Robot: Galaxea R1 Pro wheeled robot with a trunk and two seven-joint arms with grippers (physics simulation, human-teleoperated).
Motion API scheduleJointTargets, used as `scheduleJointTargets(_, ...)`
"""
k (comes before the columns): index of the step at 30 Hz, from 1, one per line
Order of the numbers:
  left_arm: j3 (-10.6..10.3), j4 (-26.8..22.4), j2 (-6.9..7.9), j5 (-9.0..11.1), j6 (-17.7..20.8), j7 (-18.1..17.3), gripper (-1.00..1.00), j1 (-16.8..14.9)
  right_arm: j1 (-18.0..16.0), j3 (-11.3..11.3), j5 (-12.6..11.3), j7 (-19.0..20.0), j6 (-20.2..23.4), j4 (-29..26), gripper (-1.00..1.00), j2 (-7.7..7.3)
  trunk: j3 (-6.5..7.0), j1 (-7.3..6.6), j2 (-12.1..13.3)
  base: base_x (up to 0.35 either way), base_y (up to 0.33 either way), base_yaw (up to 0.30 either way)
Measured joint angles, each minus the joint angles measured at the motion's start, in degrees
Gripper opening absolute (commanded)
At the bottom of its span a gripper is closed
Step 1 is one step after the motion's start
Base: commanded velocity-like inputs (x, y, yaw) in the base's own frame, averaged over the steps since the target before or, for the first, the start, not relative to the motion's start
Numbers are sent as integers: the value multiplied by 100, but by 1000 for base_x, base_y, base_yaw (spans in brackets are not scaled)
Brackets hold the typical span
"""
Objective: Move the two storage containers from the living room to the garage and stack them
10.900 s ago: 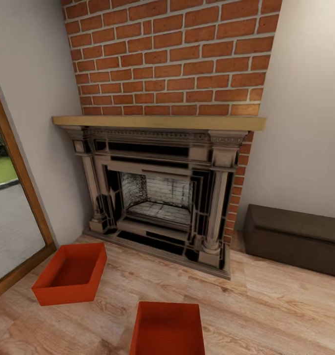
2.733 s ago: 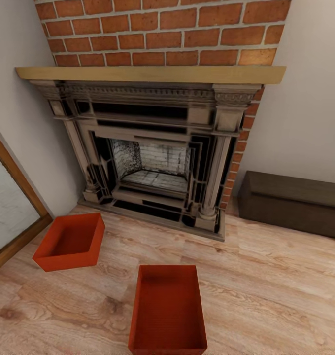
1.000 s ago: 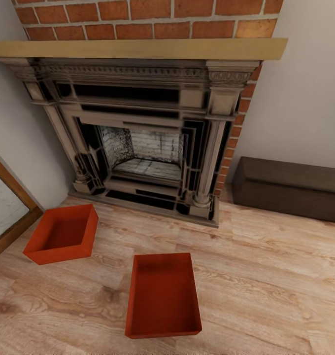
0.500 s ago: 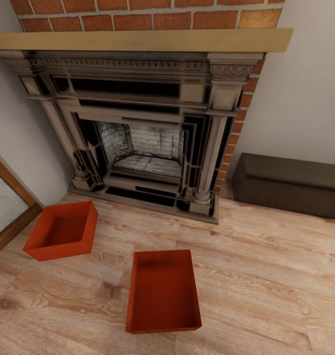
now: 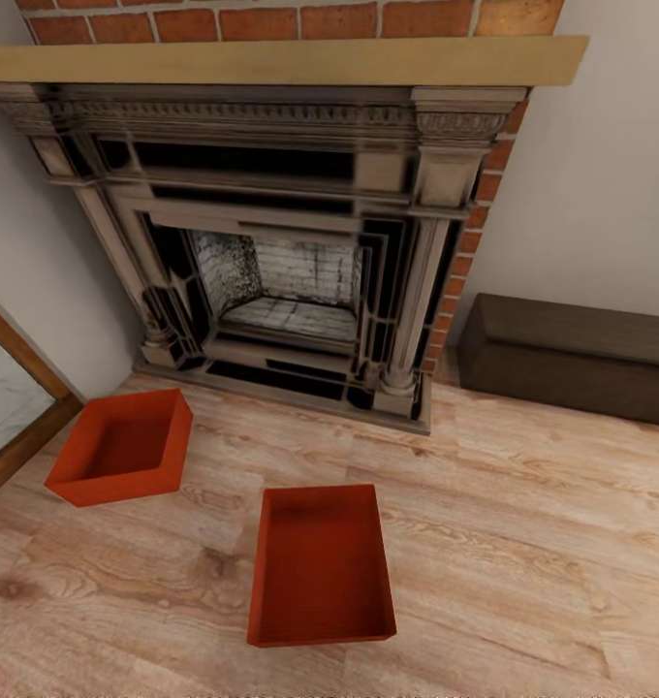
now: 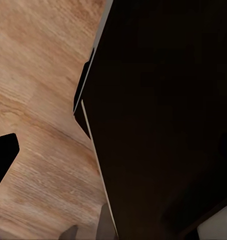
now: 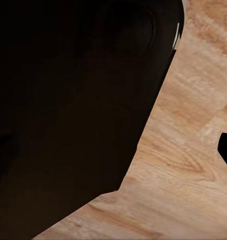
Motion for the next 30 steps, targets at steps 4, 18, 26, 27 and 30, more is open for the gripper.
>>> scheduleJointTargets(4, 0, 0, 0, 0, 0, 0, 100, 0, 0, 0, 0, 0, -3, 0, 100, 1, -37, 0, 0, 0, 0, 0)
scheduleJointTargets(18, 0, -1, 1, 0, 0, 0, 100, -2, 0, 0, 0, 0, -4, 0, 100, -1, -167, 0, 0, 0, 0, 0)
scheduleJointTargets(26, 0, 0, 0, 0, 0, 0, 100, 0, 0, 0, 0, 0, -3, 0, 100, -1, -241, 0, 0, 0, 0, 0)
scheduleJointTargets(27, 0, 0, 0, 0, 0, 0, 100, 0, 0, 0, 0, 0, -3, 0, 100, -1, -250, 0, 0, 0, 0, 0)
scheduleJointTargets(30, 0, 0, 0, 0, 0, 0, 100, 0, 0, 0, 0, 0, -3, 0, 100, -1, -278, 0, 0, 0, 0, 0)
